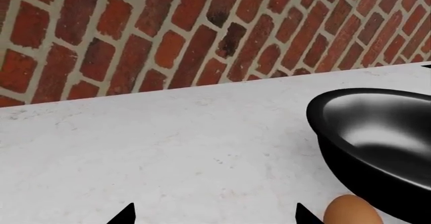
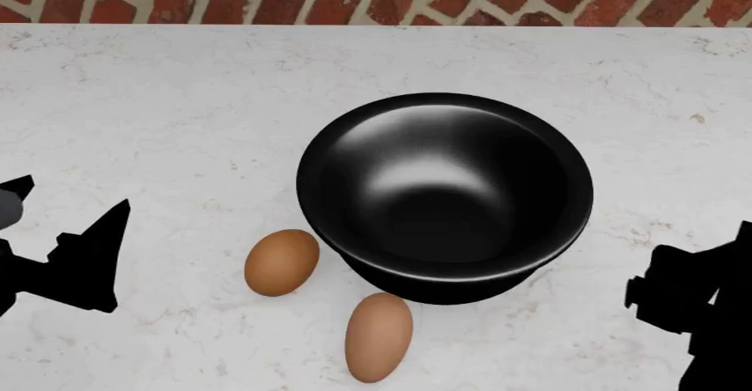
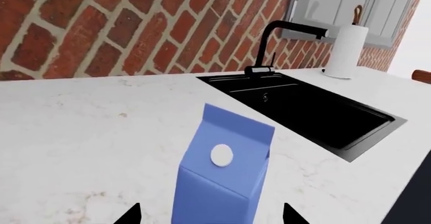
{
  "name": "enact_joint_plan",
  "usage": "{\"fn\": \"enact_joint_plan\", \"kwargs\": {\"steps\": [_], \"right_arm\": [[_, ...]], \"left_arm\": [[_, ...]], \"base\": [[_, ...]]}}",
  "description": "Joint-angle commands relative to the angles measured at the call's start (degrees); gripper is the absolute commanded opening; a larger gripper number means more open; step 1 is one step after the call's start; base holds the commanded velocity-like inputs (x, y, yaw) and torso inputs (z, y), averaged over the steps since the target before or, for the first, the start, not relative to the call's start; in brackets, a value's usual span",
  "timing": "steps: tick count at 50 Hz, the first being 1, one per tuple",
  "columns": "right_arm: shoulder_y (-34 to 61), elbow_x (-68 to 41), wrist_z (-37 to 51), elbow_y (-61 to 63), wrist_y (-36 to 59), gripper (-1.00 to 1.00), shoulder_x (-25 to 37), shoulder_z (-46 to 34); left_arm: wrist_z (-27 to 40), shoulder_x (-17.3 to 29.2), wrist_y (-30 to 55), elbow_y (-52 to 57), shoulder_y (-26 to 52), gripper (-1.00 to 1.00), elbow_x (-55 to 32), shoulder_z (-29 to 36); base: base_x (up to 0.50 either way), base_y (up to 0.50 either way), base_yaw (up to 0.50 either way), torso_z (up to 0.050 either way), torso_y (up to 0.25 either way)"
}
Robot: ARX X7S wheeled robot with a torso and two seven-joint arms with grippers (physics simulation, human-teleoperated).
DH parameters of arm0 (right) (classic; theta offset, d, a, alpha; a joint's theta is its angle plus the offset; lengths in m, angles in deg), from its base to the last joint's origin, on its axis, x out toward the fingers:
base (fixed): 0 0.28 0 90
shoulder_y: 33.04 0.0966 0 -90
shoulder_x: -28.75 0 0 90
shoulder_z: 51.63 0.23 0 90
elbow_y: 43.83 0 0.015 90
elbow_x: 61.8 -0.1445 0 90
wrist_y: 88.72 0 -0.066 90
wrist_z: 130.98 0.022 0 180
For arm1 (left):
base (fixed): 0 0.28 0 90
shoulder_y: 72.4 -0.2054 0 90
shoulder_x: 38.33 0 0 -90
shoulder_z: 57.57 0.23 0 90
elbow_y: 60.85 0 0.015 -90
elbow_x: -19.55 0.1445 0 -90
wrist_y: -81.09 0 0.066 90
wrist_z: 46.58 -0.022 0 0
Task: Place the eggs and milk next to the bowl.
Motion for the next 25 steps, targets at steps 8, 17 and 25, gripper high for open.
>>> {"fn": "enact_joint_plan", "kwargs": {"steps": [8,17,25], "right_arm": [[0.42,1.25,-1.04,-4.29,-2.83,1.00,-0.47,-0.38],[1.60,1.88,-1.97,-7.09,-4.17,1.00,-0.67,-0.93],[2.54,2.16,-2.19,-8.74,-4.28,1.00,-0.50,-0.97]], "left_arm": [[-0.30,0.21,-0.49,-0.24,-0.15,1.00,0.29,0.14],[-0.24,0.04,-0.46,-0.38,0.20,1.00,0.69,0.61],[-0.11,-0.01,-0.29,-0.47,0.39,1.00,0.77,0.83]], "base": [[0.00,0.00,0.00,0.000,0.000],[0.00,0.00,0.00,0.000,0.000],[0.00,0.00,0.00,0.000,0.000]]}}
